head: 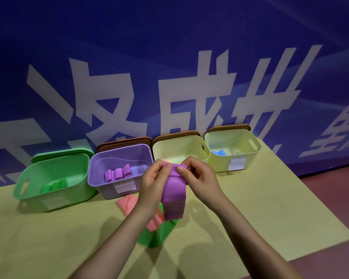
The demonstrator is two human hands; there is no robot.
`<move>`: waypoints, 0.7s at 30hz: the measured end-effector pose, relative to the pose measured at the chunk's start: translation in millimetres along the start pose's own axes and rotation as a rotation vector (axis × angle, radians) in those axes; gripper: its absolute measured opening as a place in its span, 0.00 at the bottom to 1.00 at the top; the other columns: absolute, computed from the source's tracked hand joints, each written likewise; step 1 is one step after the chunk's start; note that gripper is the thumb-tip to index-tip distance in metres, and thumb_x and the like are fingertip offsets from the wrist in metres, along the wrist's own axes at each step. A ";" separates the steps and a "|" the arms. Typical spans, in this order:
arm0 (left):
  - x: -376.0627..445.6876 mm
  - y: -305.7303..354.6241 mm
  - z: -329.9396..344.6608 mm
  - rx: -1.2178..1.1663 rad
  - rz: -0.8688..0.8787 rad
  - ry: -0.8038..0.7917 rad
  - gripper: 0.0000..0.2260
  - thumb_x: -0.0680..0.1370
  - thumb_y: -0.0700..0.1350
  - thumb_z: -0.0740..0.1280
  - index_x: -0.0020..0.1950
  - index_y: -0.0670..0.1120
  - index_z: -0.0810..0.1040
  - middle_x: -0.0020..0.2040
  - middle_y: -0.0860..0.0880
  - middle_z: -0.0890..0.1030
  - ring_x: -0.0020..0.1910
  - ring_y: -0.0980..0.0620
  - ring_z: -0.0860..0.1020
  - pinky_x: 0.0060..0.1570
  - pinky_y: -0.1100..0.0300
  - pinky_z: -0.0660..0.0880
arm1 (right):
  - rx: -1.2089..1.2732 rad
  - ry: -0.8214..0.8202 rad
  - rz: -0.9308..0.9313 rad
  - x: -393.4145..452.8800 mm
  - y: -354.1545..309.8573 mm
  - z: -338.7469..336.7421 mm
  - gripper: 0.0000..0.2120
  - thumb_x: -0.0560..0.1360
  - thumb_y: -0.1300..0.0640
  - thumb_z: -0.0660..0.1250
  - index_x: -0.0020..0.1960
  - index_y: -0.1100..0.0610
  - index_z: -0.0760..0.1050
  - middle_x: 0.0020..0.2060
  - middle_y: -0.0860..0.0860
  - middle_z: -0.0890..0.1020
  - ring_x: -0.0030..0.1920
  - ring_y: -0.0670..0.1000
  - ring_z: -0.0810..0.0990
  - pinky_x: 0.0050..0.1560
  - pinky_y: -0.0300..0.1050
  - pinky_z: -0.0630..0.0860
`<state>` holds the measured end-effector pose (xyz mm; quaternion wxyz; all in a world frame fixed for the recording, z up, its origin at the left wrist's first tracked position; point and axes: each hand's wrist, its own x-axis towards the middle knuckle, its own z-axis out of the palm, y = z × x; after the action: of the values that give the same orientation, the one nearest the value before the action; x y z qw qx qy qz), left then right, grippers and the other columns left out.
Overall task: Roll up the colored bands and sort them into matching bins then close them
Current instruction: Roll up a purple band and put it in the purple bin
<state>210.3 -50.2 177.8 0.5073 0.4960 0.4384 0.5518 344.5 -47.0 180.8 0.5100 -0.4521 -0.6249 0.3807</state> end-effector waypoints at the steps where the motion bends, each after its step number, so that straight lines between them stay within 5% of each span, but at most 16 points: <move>1: -0.5 0.7 0.7 -0.098 -0.064 0.012 0.07 0.75 0.49 0.66 0.37 0.50 0.77 0.39 0.45 0.75 0.40 0.51 0.72 0.40 0.59 0.69 | 0.025 0.013 0.019 -0.7 -2.4 0.0 0.10 0.73 0.52 0.67 0.35 0.54 0.72 0.29 0.48 0.71 0.32 0.46 0.68 0.34 0.42 0.65; 6: -12.2 3.0 4.8 -0.285 -0.389 -0.203 0.22 0.74 0.59 0.58 0.48 0.45 0.84 0.39 0.37 0.82 0.33 0.42 0.81 0.38 0.51 0.77 | 0.181 0.057 0.099 -1.8 -9.6 -0.2 0.11 0.76 0.65 0.67 0.36 0.58 0.73 0.25 0.47 0.72 0.25 0.46 0.69 0.26 0.38 0.67; 11: -20.6 5.8 0.0 -0.205 -0.393 -0.206 0.09 0.79 0.44 0.60 0.49 0.39 0.76 0.31 0.42 0.80 0.26 0.46 0.78 0.29 0.60 0.76 | 0.124 0.104 0.100 0.9 -7.1 -0.4 0.08 0.75 0.65 0.68 0.37 0.59 0.76 0.26 0.46 0.73 0.28 0.43 0.70 0.31 0.34 0.68; 15: -21.9 7.8 -7.1 -0.154 -0.445 -0.232 0.11 0.82 0.45 0.57 0.50 0.40 0.75 0.31 0.44 0.78 0.23 0.50 0.73 0.25 0.63 0.70 | 0.077 0.113 0.092 1.3 -4.4 1.7 0.07 0.75 0.64 0.69 0.38 0.59 0.78 0.27 0.49 0.74 0.29 0.45 0.71 0.32 0.36 0.69; 19: -20.3 16.0 -11.3 -0.152 -0.414 -0.186 0.13 0.82 0.46 0.56 0.55 0.42 0.77 0.38 0.40 0.83 0.28 0.46 0.78 0.29 0.60 0.75 | -0.074 0.148 0.005 4.8 0.8 4.9 0.04 0.74 0.61 0.70 0.41 0.56 0.81 0.32 0.50 0.79 0.34 0.52 0.76 0.37 0.46 0.73; 21: -19.6 18.9 -11.3 -0.191 -0.397 -0.134 0.12 0.83 0.44 0.55 0.55 0.45 0.78 0.44 0.40 0.84 0.35 0.42 0.82 0.36 0.56 0.78 | -0.226 0.164 -0.150 7.0 1.9 4.8 0.04 0.74 0.56 0.69 0.45 0.55 0.83 0.35 0.49 0.81 0.36 0.49 0.77 0.37 0.42 0.73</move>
<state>196.6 -71.4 193.1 0.6783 0.3854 0.4386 0.4461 339.6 -39.8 180.2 0.5322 -0.4885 -0.6520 0.2304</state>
